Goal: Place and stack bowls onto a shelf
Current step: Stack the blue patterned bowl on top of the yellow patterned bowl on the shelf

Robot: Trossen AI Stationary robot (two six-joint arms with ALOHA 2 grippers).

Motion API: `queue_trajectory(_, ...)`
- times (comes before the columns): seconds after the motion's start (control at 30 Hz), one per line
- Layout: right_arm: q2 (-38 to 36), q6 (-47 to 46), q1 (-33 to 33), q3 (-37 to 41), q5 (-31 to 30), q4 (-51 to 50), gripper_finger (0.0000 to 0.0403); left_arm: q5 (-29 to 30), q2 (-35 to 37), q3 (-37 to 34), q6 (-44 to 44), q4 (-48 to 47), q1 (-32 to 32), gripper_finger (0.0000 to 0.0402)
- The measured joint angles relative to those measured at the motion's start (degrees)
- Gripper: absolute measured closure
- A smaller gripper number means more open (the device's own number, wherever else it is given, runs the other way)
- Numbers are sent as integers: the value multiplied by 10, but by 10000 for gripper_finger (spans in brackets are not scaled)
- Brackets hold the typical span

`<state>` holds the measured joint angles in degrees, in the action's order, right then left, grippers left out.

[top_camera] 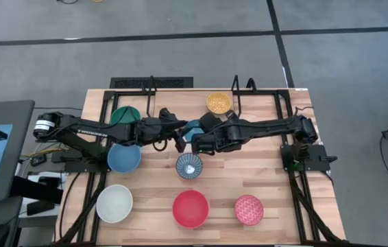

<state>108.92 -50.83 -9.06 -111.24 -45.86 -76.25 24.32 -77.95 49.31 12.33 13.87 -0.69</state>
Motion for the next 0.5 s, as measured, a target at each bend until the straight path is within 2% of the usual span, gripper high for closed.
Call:
queue_trajectory(0.37, -1, 206, -10, -34, -29, 16, 350, 62, 0, 3, 10, -2, 3, 318)
queue_trajectory(0.5, -1, 243, -15, -41, -31, 32, 347, 91, -1, 13, 20, -16, 5, 336)
